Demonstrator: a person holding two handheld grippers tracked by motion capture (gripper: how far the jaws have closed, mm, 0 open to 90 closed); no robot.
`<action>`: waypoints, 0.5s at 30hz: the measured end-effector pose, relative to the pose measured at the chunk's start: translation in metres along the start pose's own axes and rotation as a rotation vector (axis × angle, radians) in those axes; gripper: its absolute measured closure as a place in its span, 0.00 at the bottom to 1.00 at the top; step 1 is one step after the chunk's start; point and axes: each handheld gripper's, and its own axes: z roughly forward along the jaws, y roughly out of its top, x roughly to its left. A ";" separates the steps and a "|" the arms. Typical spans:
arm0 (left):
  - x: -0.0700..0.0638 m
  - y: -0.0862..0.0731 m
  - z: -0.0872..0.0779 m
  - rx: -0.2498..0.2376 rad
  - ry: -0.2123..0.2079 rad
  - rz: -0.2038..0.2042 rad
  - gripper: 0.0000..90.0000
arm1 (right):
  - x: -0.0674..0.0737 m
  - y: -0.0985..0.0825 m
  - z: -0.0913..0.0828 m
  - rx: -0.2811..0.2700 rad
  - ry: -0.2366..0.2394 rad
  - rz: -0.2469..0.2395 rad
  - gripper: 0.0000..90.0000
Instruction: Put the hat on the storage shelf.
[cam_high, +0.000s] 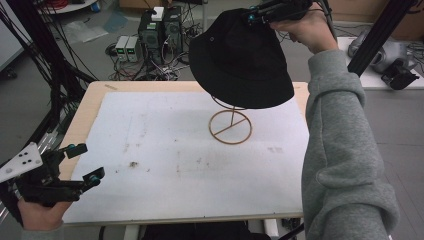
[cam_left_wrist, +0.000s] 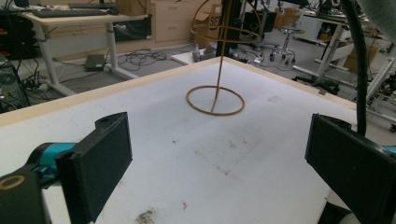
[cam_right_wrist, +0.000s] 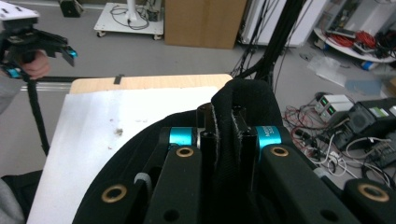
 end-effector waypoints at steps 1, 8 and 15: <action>0.000 -0.001 0.000 0.000 -0.002 -0.003 0.08 | -0.001 -0.001 0.001 0.002 -0.011 -0.002 0.94; 0.000 -0.004 0.002 0.009 -0.004 -0.014 0.08 | -0.011 -0.010 0.006 0.006 -0.026 0.029 0.94; 0.000 -0.006 0.005 0.018 -0.001 -0.019 0.08 | -0.018 -0.020 0.023 0.030 -0.033 0.051 0.94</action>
